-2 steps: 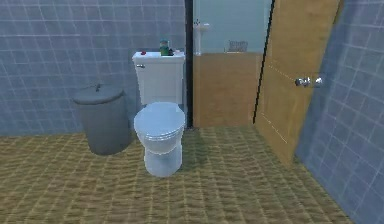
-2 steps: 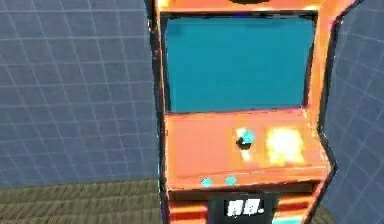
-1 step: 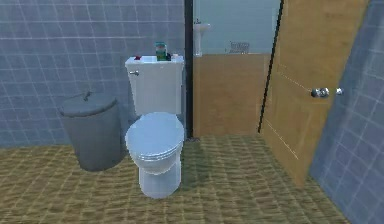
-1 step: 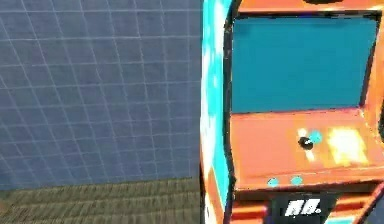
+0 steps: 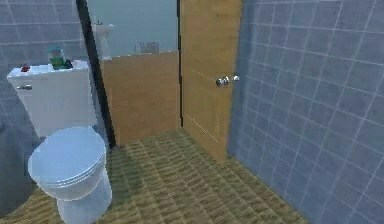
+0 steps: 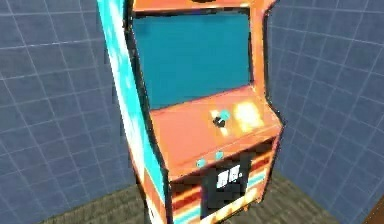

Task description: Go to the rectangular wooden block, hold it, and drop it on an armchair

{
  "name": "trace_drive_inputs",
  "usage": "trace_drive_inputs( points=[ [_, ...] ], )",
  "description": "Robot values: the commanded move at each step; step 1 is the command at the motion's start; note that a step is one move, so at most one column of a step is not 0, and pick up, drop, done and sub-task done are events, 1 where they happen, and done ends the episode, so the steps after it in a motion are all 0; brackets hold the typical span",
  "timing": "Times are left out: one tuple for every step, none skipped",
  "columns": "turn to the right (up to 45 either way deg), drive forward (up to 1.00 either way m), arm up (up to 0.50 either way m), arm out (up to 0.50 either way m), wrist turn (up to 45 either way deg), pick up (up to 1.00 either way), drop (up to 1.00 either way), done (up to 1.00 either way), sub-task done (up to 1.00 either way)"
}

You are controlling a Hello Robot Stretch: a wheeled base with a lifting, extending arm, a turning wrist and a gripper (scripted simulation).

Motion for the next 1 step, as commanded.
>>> trace_drive_inputs(
  points=[
    [0.0,1.00,0.00,0.00,0.0,0.00,0.00,0.00,0.00]
  ],
)
